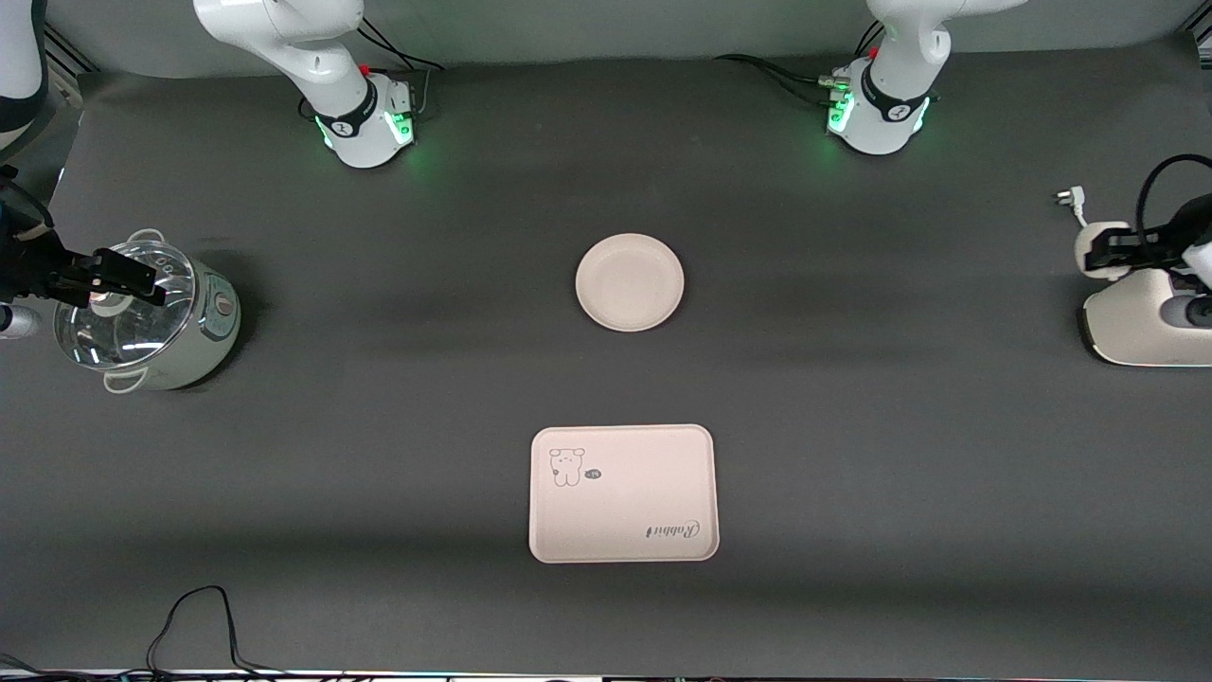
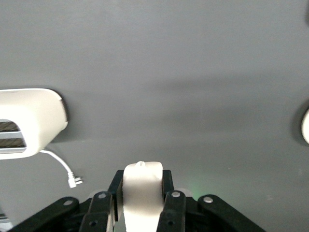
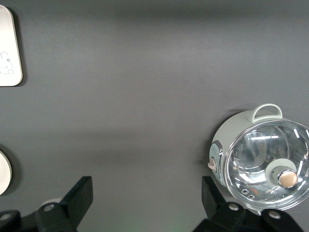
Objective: Place bun in plate and plate on tray
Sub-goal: 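Carry the bun with the left gripper over the white plate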
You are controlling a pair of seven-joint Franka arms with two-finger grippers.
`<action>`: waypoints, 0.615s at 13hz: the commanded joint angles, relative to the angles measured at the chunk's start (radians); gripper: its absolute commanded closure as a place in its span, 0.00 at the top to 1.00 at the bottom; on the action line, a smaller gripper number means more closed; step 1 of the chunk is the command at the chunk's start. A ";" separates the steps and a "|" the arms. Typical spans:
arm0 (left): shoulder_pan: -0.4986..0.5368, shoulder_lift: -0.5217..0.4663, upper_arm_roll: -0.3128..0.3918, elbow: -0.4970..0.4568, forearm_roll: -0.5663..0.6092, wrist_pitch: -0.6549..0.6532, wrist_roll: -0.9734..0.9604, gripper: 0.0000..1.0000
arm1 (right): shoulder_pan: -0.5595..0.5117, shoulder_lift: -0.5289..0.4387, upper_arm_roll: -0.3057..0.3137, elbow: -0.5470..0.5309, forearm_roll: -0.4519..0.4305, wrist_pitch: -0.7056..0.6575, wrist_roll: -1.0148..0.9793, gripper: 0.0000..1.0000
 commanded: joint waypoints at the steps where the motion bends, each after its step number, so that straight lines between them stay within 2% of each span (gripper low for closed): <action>1: -0.056 0.029 -0.097 0.042 -0.012 -0.019 -0.204 0.36 | 0.007 -0.005 -0.010 0.001 -0.022 -0.011 -0.018 1.00; 5: -0.129 0.096 -0.283 0.036 -0.025 0.096 -0.580 0.36 | 0.007 -0.005 -0.008 0.001 -0.022 -0.011 -0.018 1.00; 8: -0.292 0.176 -0.292 0.017 -0.026 0.217 -0.824 0.35 | 0.007 -0.005 -0.010 0.001 -0.022 -0.011 -0.018 1.00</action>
